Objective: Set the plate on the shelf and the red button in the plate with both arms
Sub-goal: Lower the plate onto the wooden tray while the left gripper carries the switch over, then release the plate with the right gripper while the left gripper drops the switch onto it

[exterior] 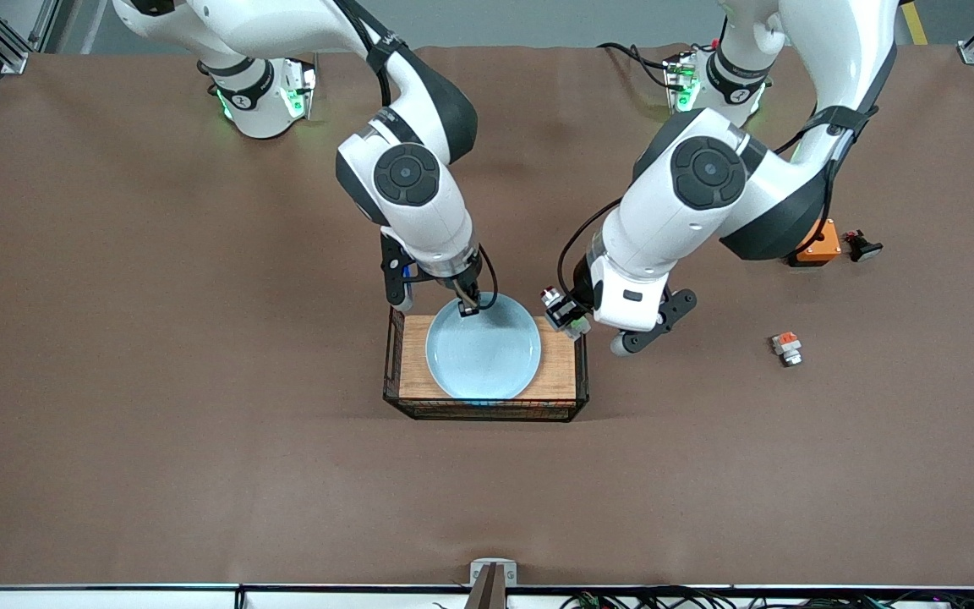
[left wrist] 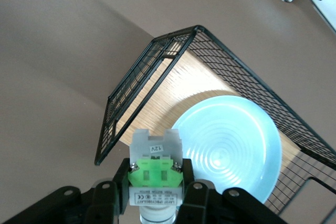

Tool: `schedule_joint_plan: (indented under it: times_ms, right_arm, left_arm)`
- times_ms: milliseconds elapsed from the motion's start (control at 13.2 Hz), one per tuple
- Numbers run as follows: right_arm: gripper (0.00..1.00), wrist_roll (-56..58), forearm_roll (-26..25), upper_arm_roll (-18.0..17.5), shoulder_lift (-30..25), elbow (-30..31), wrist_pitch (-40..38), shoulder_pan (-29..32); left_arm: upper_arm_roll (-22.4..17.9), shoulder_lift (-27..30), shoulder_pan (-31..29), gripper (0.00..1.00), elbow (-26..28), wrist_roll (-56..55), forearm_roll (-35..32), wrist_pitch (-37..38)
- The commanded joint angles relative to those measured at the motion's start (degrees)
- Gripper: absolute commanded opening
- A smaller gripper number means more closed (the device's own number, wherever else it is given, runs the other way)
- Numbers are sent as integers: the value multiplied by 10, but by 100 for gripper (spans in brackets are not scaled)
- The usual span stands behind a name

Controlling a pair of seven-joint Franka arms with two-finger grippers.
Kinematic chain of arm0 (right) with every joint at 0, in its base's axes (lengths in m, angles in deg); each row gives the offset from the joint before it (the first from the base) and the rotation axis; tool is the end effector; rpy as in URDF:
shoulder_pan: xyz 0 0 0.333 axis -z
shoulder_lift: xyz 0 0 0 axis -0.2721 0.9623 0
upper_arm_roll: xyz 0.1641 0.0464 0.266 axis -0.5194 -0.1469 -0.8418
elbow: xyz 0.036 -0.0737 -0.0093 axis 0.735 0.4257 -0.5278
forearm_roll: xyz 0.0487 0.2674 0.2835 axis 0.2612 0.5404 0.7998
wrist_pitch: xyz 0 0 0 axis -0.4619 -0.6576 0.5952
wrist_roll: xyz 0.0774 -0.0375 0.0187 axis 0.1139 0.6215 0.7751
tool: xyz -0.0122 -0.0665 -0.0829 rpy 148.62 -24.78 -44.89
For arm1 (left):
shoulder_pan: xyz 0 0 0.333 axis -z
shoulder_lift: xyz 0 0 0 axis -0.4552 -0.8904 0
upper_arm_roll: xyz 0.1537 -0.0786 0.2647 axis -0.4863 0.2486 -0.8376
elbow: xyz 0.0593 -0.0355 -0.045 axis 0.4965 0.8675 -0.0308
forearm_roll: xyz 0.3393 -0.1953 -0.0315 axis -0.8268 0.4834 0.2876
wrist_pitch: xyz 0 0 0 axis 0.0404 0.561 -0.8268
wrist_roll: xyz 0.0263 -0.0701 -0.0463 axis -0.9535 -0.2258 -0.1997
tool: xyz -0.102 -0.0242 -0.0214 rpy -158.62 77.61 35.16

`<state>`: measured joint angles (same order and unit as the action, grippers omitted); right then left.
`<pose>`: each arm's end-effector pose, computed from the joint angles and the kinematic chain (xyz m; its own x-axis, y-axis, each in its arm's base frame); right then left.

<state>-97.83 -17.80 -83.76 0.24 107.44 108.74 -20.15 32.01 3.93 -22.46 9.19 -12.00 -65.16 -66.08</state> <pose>0.5477 0.4740 0.3831 0.1662 -0.9761 -0.1402 -0.9861 -0.1636 -0.0298 0.5921 -0.3817 0.4541 0.8062 0.5821 -0.1058 0.5898 -0.7766 0.2216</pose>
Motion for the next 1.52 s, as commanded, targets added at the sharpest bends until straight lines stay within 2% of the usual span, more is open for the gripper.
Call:
schedule_joint_plan:
  times_ms: [0,76,152,228,456,532,988,1140,1292,1368,1444]
  right_arm:
    - [21,-3,-16,-1,15,-21,9,10]
    - [30,-3,-15,-2,15,-21,10,17]
    - [55,-2,-11,-3,15,-21,10,27]
    - [69,-4,-8,-4,15,-22,9,32]
    - [96,8,-7,-6,9,-25,2,29]
    - [100,16,-8,-6,7,-25,-3,25]
    - [100,18,-9,-8,-7,-49,-54,25]
    - [100,30,-10,-8,-28,-51,-83,25]
    - [100,89,-6,-7,-55,-50,-106,26]
    - [100,114,-6,-7,-67,-50,-132,29]
    - [100,137,-6,-6,-79,-50,-146,30]
  left_arm:
    - [-3,-25,14,0,-17,-23,-21,-25]
    - [-3,-30,19,0,-17,-33,-21,-36]
    - [-4,-34,23,0,-17,-39,-21,-44]
    - [-5,-39,25,0,-17,-44,-21,-56]
    - [-9,-52,34,4,-17,-52,-21,-78]
    - [-10,-54,39,5,-17,-52,-21,-81]
    - [-46,-60,73,6,-18,-55,-21,-84]
    - [-64,-62,98,6,-18,-73,-21,-111]
    - [-91,-73,133,6,-23,-102,-21,-142]
    - [-106,-83,150,8,-33,-103,-21,-144]
    - [-123,-90,168,15,-37,-103,-20,-145]
